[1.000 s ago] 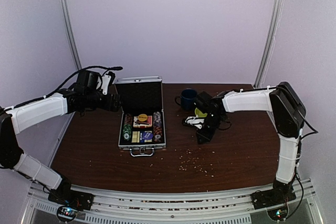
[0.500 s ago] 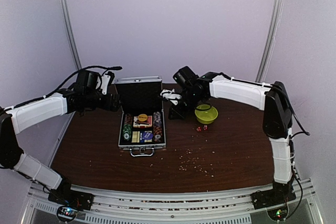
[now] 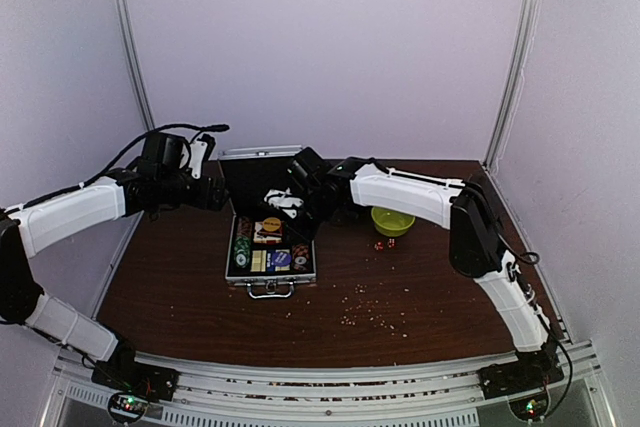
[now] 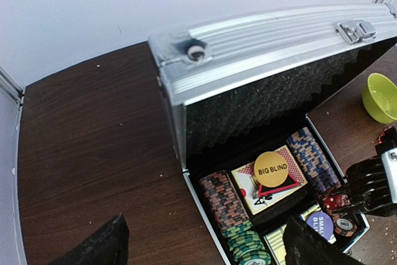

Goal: Pack up texas hold em set

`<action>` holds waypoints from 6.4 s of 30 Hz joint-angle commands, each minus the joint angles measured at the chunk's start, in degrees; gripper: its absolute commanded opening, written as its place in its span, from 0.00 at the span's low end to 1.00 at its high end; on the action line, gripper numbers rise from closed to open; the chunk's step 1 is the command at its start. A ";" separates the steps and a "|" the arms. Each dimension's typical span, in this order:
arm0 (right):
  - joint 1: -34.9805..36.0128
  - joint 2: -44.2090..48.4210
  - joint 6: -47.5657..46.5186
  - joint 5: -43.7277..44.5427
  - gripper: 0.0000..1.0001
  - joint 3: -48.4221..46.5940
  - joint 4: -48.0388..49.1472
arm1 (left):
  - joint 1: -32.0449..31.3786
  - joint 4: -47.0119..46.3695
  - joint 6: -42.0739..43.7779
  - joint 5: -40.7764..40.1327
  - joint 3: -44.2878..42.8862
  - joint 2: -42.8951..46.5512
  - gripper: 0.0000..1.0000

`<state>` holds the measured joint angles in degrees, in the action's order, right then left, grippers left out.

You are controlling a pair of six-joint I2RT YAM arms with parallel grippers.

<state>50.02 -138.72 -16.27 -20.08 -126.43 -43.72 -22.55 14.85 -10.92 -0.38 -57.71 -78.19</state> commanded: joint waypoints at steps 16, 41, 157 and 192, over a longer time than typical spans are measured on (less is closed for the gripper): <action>0.70 -4.27 1.27 1.92 0.25 -4.60 -0.22 | 0.58 -0.88 -0.16 0.91 -0.40 1.82 0.88; -7.12 24.25 -1.56 9.12 0.28 36.27 4.36 | 1.18 -0.94 0.01 0.73 -0.39 1.64 0.88; 1.25 0.75 2.15 3.14 0.32 -4.80 0.30 | 1.37 -0.74 0.28 2.05 -0.42 1.65 0.88; -21.63 34.63 14.28 8.51 0.46 57.72 19.00 | 1.36 6.53 0.11 -2.21 -7.70 -1.28 0.81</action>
<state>28.03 -101.14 -7.05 -9.32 -67.11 -27.97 -21.69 22.46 -11.49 -2.33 -65.71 -78.04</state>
